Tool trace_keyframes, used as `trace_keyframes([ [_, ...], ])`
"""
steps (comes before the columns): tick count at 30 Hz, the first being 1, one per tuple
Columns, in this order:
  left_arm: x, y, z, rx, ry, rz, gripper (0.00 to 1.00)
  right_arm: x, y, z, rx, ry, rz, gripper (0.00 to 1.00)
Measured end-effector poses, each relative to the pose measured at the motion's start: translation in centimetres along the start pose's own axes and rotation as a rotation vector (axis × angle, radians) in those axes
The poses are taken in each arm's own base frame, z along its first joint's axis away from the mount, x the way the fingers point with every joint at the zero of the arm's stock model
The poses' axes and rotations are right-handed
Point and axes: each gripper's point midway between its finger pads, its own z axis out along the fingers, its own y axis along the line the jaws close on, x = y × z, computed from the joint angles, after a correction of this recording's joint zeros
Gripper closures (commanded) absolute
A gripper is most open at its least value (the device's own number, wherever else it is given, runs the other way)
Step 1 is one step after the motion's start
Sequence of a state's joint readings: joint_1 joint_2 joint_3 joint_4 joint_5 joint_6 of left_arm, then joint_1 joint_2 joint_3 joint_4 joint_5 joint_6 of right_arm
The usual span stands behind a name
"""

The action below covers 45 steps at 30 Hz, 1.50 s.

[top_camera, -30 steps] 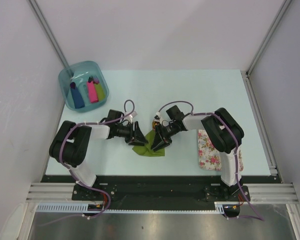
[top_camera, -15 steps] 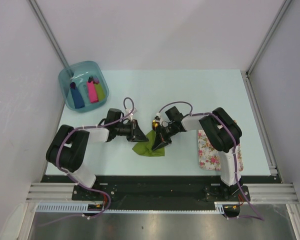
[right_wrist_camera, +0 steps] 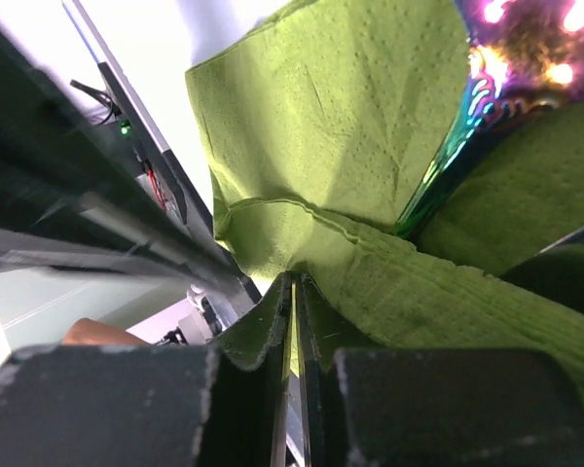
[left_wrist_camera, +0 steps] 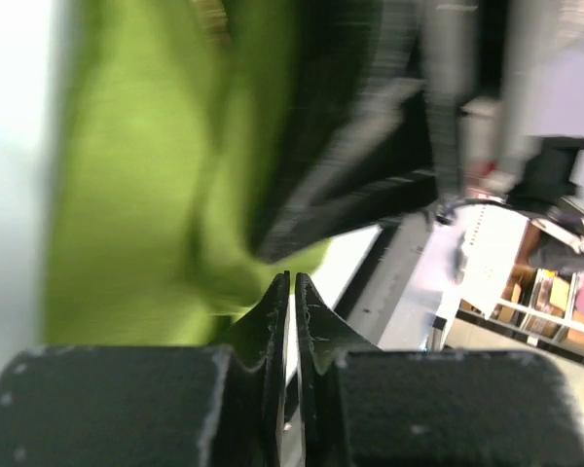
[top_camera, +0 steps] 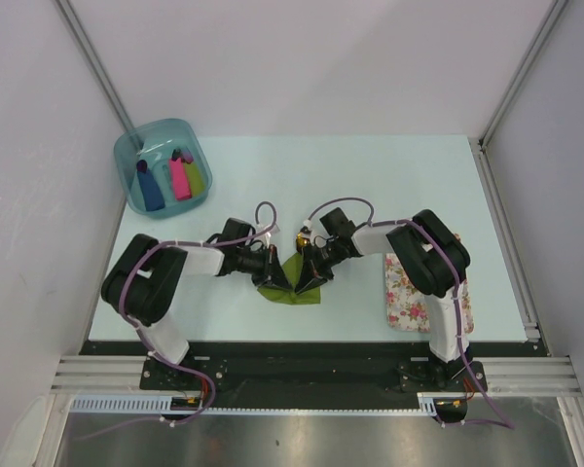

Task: Place the utensils on the paper napkin and roll it up

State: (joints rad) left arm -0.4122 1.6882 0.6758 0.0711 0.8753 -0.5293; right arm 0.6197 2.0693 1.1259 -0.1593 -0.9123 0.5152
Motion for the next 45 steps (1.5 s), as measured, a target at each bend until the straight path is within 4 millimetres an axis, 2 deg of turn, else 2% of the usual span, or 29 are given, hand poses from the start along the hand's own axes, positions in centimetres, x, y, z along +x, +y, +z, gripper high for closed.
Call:
trace_keyframes([
  [4, 0.5, 2.5, 0.4, -0.077, 0.030, -0.052, 0.98, -0.2, 0.0, -0.2, 0.006, -0.008, 0.004, 0.86],
  [8, 0.4, 2.9, 0.5, -0.096, 0.048, -0.068, 1.00, -0.6, 0.9, -1.2, 0.012, -0.035, -0.005, 0.82],
  [10, 0.4, 3.0, 0.5, -0.099, 0.054, -0.067, 1.00, -1.6, 2.0, -2.3, 0.020, -0.069, -0.030, 0.82],
  [14, 0.4, 3.0, 0.4, -0.101, 0.058, -0.066, 1.00, -4.6, 4.2, -4.3, 0.078, -0.170, -0.142, 0.84],
  [17, 0.4, 3.0, 0.4, -0.102, 0.059, -0.067, 1.00, -6.0, 5.0, -4.8, 0.138, -0.217, -0.210, 0.85],
  [27, 0.4, 3.0, 0.4, -0.103, 0.060, -0.067, 1.00, -3.8, 2.0, -4.0, 0.347, -0.156, -0.239, 0.87],
  [31, 0.4, 3.0, 0.4, -0.103, 0.060, -0.067, 1.00, -3.9, 1.3, -3.9, 0.378, -0.156, -0.252, 0.89],
  [37, 0.4, 3.0, 0.4, -0.103, 0.060, -0.067, 1.00, -3.9, -1.0, -2.4, 0.399, -0.122, -0.227, 0.90],
  [45, 0.4, 3.0, 0.4, -0.103, 0.059, -0.064, 1.00, -4.2, -1.2, -1.6, 0.372, -0.122, -0.228, 0.90],
])
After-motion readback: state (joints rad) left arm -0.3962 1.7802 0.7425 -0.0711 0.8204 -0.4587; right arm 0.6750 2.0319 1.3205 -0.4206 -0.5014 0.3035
